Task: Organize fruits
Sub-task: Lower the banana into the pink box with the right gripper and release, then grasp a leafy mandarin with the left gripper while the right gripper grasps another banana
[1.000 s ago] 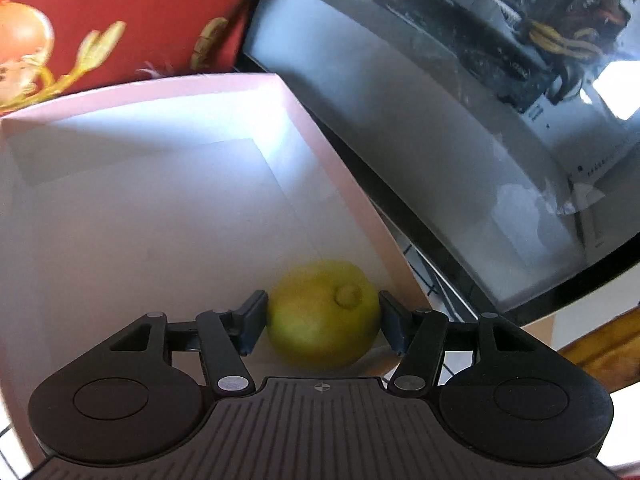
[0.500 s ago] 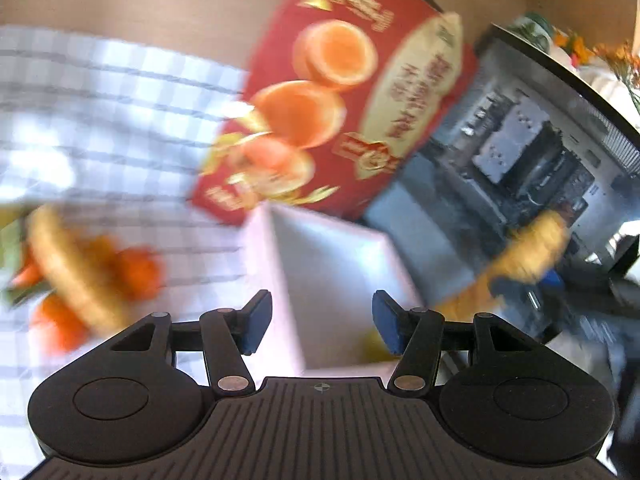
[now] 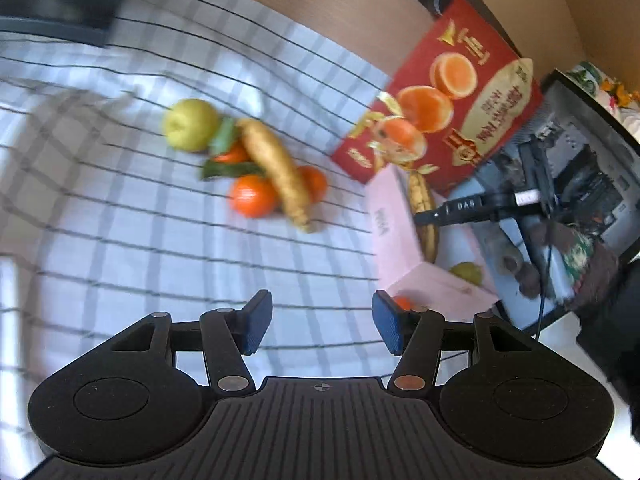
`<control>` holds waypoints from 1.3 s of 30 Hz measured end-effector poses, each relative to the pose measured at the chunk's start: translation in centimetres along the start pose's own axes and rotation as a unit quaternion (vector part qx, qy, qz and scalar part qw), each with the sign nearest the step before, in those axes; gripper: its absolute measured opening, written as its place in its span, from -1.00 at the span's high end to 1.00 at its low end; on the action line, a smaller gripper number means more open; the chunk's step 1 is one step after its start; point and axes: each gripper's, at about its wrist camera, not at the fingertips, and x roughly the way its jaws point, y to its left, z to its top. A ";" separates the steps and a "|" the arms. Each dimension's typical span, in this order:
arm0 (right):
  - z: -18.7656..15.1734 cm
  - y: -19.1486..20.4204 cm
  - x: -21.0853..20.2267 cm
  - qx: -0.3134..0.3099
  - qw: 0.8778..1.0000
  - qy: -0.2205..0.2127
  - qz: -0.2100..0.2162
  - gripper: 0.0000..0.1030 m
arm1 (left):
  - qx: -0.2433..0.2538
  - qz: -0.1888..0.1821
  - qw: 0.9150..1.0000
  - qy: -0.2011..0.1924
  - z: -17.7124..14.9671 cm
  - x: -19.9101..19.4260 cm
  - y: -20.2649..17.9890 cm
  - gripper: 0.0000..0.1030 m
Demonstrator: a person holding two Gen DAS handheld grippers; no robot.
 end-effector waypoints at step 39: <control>-19.5 10.5 -8.0 0.049 0.991 -0.118 -0.044 -0.24 | 0.164 0.109 0.980 0.028 8.1 15.2 1.0 -0.24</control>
